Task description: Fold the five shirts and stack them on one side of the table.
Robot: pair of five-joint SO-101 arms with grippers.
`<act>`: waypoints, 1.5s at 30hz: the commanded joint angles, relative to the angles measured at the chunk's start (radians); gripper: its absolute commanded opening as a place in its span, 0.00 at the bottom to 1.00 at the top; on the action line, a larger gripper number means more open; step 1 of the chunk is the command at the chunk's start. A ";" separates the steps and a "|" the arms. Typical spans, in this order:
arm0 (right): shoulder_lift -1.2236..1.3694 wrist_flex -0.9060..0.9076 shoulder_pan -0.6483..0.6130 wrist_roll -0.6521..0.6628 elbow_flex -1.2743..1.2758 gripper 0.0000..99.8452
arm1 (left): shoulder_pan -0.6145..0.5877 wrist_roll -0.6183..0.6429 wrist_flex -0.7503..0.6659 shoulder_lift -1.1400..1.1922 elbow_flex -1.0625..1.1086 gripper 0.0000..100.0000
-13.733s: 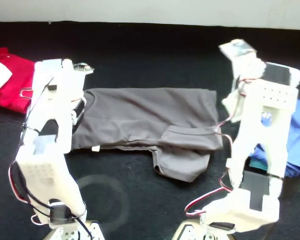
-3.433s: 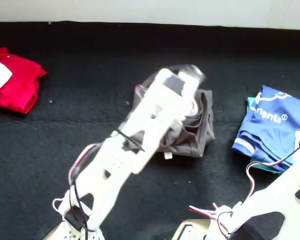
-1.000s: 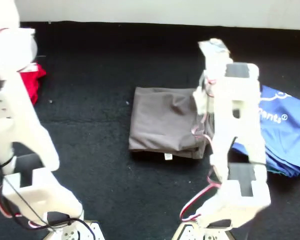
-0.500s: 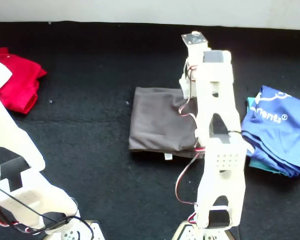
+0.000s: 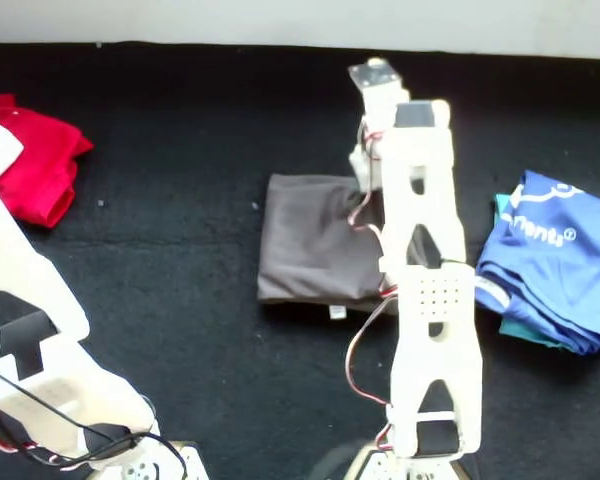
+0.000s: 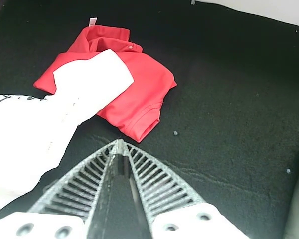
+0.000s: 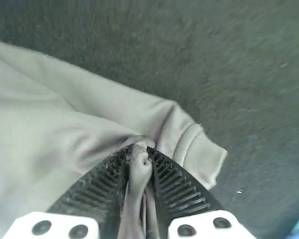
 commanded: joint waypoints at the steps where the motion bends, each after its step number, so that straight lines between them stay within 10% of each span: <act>1: -0.016 0.012 0.031 0.040 -0.097 0.01 | -0.001 -0.008 0.002 -0.004 -0.028 0.01; 12: -0.007 0.036 0.036 0.077 -0.102 0.12 | -0.002 -0.009 0.000 -0.007 0.041 0.01; 45: -0.007 -0.087 0.110 0.186 -0.104 0.01 | 0.008 -0.009 -0.002 -0.015 0.058 0.01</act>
